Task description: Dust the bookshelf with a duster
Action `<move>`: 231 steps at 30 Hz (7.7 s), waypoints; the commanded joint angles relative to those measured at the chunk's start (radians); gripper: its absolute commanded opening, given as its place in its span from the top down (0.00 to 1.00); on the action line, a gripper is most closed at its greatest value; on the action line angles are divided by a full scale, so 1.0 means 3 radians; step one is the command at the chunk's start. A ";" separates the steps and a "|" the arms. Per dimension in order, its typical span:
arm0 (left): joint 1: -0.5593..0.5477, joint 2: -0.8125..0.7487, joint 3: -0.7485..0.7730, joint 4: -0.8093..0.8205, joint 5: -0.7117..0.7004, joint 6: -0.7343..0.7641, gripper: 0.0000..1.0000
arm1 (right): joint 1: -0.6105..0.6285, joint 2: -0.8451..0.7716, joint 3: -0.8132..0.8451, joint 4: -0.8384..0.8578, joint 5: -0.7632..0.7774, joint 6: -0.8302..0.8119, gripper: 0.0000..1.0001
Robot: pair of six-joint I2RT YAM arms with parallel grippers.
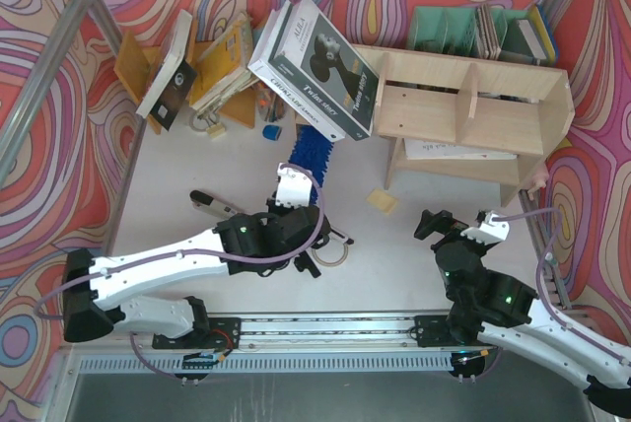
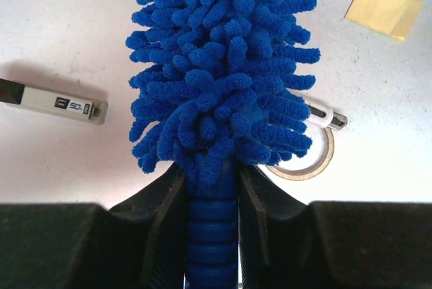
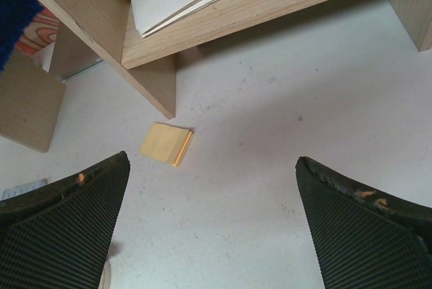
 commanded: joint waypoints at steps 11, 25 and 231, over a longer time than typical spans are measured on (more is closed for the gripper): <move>-0.0011 0.0241 0.0169 0.0064 0.0057 -0.0022 1.00 | 0.0016 0.0036 0.0051 0.0002 0.0108 0.0048 0.01; -0.0036 0.0180 -0.0068 0.0325 0.0221 -0.0027 1.00 | 0.0015 0.0096 0.0071 0.0014 0.0069 0.0025 0.01; -0.0522 0.0282 0.0155 0.0909 -0.0202 0.0988 1.00 | 0.0014 -0.0020 0.0045 -0.0054 0.0134 0.0124 0.01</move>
